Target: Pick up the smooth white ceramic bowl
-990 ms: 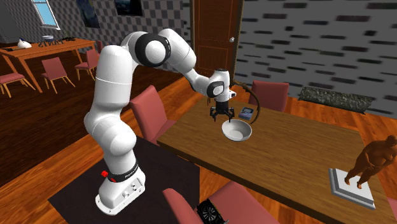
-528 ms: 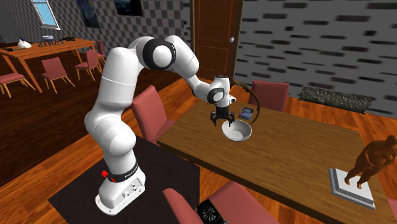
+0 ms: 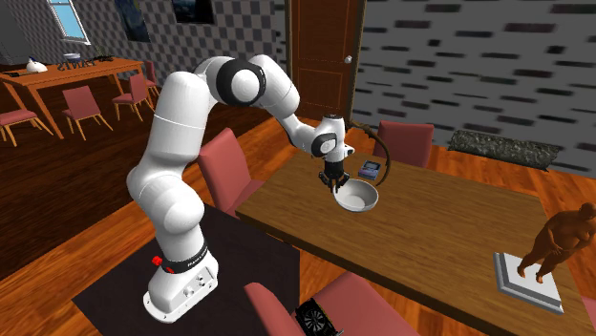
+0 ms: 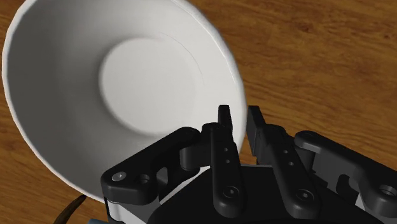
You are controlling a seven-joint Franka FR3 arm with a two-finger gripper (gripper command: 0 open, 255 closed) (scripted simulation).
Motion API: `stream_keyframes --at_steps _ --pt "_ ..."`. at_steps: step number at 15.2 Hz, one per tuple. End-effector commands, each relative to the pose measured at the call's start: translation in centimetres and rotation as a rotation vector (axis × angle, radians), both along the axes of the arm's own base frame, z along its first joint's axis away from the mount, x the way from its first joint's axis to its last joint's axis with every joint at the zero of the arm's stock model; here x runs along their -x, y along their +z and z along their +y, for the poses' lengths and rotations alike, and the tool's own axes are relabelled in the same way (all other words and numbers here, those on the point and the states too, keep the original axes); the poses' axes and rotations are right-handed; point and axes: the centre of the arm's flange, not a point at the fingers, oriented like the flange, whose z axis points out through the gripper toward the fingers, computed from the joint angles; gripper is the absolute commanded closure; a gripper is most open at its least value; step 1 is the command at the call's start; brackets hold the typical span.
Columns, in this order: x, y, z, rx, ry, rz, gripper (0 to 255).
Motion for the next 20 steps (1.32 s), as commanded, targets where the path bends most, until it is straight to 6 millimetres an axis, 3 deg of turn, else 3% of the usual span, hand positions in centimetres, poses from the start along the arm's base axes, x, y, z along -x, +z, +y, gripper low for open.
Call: stream_keyframes --at_steps 1,4,20 --pt "0.0 0.0 0.0 0.000 0.000 0.000 255" --pt "0.1 -0.1 0.1 0.000 0.000 0.000 255" --pt "0.1 7.9 0.1 0.000 0.000 0.000 255"
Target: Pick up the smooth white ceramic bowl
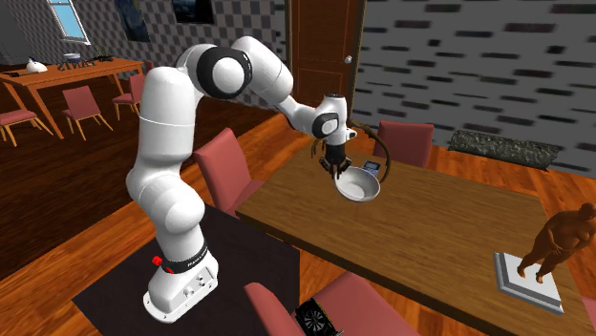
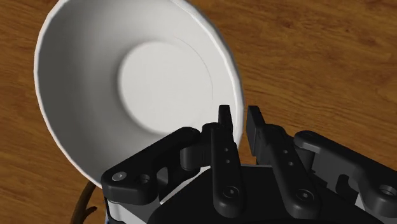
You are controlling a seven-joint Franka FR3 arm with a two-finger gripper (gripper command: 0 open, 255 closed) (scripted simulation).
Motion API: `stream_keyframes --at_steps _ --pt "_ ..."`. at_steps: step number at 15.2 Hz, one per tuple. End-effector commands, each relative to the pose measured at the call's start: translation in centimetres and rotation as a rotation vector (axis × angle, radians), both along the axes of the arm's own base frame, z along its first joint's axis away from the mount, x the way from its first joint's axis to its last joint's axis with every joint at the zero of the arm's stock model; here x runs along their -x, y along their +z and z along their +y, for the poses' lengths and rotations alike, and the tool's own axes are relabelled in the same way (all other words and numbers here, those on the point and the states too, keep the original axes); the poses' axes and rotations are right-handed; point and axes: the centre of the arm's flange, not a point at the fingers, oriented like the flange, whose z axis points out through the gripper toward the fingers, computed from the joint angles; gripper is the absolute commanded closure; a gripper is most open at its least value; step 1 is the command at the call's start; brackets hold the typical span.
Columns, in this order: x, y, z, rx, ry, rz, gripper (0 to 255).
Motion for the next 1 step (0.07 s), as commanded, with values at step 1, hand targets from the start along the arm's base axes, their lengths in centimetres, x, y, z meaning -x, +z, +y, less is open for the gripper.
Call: stream_keyframes --at_steps 1 --pt "-0.03 0.35 0.00 0.000 0.000 0.000 255"
